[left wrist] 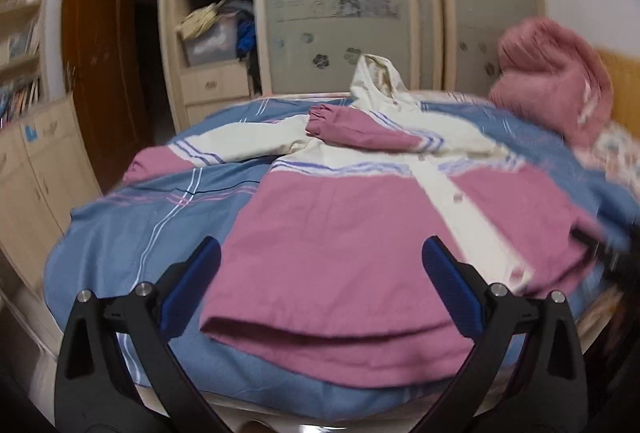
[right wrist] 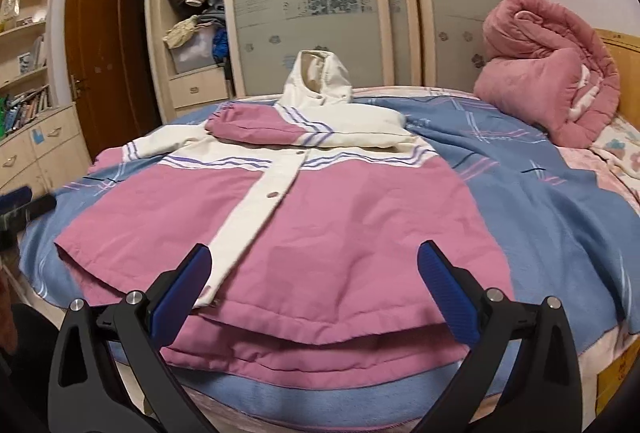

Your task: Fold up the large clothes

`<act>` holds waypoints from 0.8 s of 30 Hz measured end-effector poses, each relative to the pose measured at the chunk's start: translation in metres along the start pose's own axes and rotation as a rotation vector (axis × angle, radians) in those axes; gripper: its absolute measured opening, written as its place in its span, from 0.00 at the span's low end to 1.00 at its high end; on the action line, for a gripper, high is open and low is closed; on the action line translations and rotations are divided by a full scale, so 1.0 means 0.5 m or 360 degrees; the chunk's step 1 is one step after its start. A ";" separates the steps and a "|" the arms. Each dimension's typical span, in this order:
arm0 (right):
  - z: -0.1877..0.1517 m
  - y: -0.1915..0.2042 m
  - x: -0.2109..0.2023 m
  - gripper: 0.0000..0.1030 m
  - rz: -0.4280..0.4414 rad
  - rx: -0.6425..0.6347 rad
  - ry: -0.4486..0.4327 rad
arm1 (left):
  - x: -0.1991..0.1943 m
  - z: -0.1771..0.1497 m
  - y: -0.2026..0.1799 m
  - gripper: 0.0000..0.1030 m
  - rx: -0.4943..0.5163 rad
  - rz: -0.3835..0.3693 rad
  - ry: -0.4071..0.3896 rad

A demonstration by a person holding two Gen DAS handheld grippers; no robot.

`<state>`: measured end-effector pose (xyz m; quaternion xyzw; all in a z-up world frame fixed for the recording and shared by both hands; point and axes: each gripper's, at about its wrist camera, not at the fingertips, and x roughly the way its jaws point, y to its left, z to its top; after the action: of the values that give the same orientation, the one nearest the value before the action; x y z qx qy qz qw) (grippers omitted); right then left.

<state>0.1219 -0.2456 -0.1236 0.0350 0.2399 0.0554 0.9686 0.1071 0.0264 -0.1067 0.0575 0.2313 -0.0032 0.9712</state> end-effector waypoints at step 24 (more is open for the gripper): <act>-0.024 0.037 0.006 0.99 -0.0077 -0.0106 0.0032 | 0.031 -0.053 -0.026 0.98 0.0043 -0.0053 -0.0013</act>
<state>0.1171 -0.2262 -0.1337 -0.0037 0.2485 0.0403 0.9678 0.1087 0.0169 -0.1387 0.0668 0.2281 -0.0226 0.9711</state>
